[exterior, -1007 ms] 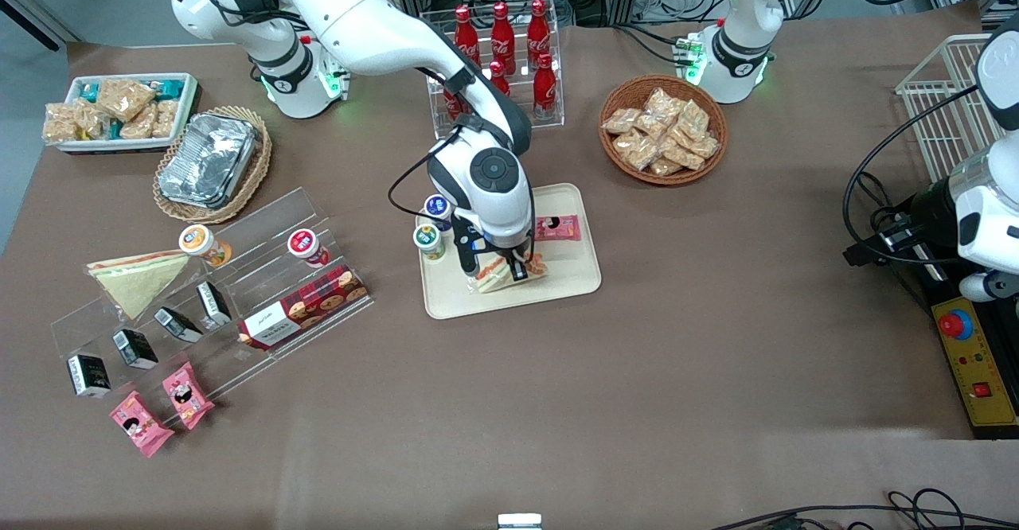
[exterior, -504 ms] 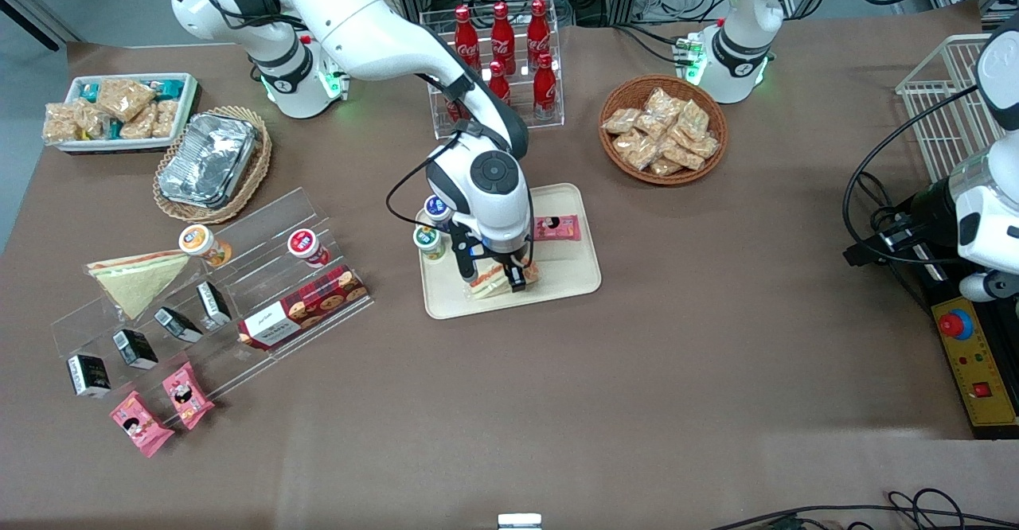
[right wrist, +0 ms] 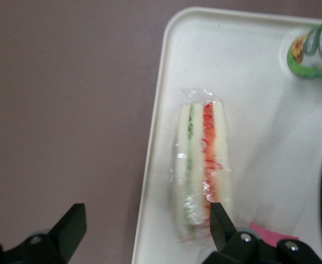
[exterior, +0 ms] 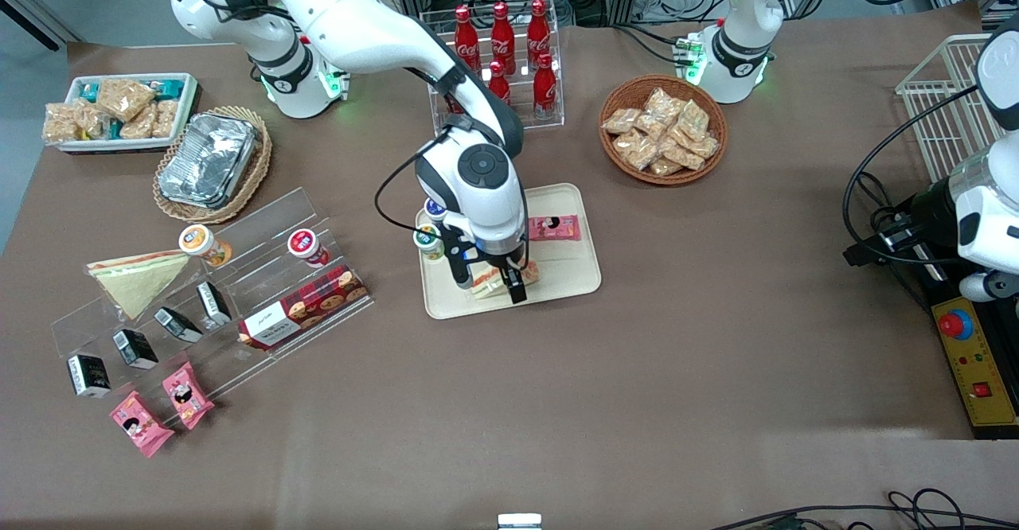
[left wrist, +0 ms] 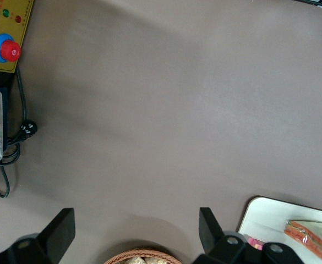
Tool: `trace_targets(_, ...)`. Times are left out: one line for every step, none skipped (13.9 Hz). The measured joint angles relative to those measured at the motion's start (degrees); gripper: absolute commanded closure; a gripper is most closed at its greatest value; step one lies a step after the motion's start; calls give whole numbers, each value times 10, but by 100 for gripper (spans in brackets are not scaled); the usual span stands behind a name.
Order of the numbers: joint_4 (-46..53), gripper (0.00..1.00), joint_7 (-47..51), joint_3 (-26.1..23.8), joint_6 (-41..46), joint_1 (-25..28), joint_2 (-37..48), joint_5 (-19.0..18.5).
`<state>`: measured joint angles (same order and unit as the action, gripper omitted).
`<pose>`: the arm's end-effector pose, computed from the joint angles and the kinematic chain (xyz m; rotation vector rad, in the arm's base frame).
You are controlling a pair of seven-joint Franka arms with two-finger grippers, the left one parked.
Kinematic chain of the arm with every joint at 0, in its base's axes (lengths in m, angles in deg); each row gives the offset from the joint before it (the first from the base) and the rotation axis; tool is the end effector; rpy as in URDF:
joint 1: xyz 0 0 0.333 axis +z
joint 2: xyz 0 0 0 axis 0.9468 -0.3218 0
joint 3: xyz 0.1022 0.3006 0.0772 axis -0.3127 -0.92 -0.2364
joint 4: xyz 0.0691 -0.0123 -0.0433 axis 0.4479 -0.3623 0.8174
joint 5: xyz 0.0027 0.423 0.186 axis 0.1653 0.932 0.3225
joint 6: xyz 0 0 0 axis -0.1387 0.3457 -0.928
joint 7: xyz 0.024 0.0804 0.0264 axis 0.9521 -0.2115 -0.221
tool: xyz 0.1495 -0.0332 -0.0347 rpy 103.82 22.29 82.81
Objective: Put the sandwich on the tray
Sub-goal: 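Raise the right gripper up away from the sandwich on the tray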
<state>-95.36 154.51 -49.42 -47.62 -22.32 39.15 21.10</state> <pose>0.5937 0.5379 0.2287 -2.4258 1.7633 -0.1242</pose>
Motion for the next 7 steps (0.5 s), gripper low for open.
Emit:
trace_targets(2,0,-27,0,18,-7,19,0)
trace_targets(5,0,-54,0,38,-17,41,0)
trace_targets(6,0,-79,-1,58,-27,66,0)
trace_targets(7,0,-109,-1,79,-38,93,0)
trace_targets(7,0,-145,-1,103,-49,120,0)
trace_targets(7,0,-185,-1,128,-61,146,1)
trace_targets(7,0,-234,-2,156,-77,170,5)
